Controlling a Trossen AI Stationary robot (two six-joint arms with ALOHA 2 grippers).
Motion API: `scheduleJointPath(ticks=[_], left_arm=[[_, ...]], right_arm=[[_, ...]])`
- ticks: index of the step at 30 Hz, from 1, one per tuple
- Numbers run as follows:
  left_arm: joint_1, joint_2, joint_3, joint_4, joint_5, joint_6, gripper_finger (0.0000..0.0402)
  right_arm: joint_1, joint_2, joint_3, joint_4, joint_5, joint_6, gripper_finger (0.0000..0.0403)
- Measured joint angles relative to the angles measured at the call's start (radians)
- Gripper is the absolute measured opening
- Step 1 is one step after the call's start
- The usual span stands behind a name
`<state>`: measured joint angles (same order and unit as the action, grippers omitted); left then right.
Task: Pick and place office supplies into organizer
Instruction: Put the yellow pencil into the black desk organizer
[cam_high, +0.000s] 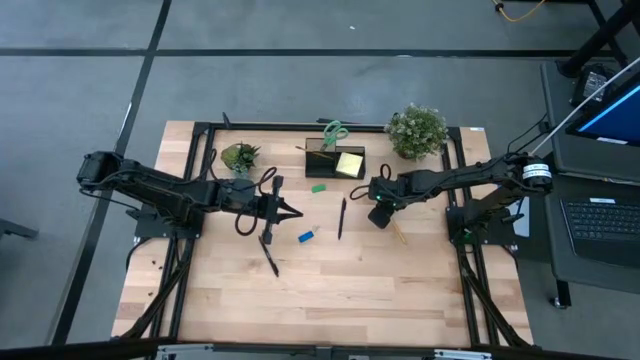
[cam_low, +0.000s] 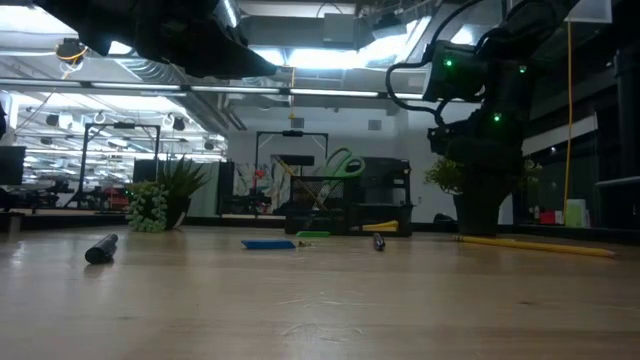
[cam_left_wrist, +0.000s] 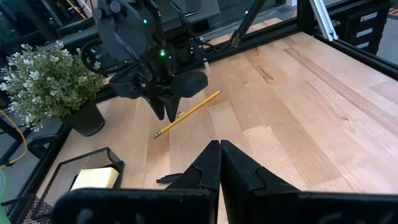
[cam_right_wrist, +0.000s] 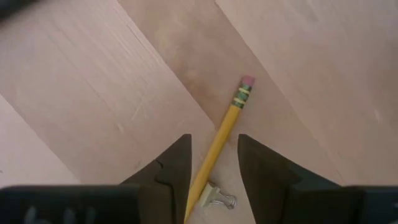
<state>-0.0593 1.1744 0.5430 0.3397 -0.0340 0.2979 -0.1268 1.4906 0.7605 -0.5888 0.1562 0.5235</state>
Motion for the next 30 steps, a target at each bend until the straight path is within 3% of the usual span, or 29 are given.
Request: scheduleJointPath(ticks=[13,30], left_arm=[[0.000,0.000,0.000,0.000,0.000,0.001,0.0002],[0.000,0.000,0.000,0.000,0.000,0.002,0.0005]], right_arm=[[0.004,0.004,0.000,-0.007,0.034,0.045,0.0131],[0.019,0.120,0.005,-0.011,-0.007,0.109,0.0131]])
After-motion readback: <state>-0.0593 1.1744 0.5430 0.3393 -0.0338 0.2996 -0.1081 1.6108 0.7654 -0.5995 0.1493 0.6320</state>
